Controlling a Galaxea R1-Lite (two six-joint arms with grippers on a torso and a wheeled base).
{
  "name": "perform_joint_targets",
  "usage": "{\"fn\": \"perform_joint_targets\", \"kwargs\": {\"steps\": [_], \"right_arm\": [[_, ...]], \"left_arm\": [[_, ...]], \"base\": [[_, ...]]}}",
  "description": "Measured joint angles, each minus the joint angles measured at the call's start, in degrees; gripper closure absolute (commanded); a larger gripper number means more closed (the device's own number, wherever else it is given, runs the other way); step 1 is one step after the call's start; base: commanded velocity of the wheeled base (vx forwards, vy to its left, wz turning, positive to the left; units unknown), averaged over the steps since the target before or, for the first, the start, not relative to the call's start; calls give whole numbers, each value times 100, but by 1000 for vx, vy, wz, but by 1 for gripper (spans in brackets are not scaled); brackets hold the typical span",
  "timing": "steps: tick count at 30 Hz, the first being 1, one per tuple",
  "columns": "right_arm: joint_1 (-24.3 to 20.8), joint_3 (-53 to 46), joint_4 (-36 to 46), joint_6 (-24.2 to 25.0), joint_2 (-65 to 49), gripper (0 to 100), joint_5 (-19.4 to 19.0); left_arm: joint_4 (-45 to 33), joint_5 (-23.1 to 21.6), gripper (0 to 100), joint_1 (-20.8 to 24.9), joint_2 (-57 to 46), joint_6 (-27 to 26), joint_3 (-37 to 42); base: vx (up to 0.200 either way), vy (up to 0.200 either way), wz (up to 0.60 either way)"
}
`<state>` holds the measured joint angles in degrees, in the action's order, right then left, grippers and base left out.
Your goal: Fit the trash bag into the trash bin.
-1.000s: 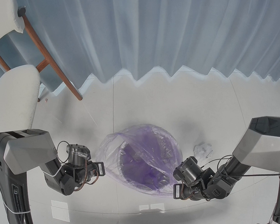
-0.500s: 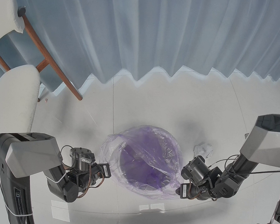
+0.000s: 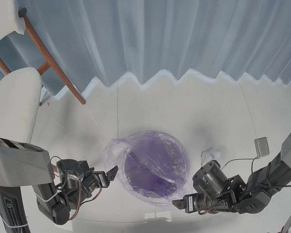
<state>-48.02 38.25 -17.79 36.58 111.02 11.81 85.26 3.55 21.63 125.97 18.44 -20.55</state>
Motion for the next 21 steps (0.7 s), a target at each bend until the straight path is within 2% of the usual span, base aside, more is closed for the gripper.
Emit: {"fn": "perform_joint_targets", "kwargs": {"steps": [5,9,10,16,21], "right_arm": [[-46,79,-438,-667,-184,0,41],[-13,154,-908,-1095,-157,0,50],[17,173,-989,-1172,-138,100,52],[325,207,-1130,-1407,-20,100,56],[583,221,-1167,-1480,11,100,52]], "left_arm": [[276,-5,0,45,-394,11,600],[339,-18,0,45,-662,24,730],[339,-21,0,39,-703,22,724],[347,-119,0,20,-841,-68,372],[347,-658,0,17,-741,-397,-83]], "base": [[0,0,0],[0,0,0],[0,0,0],[0,0,0],[0,0,0]]}}
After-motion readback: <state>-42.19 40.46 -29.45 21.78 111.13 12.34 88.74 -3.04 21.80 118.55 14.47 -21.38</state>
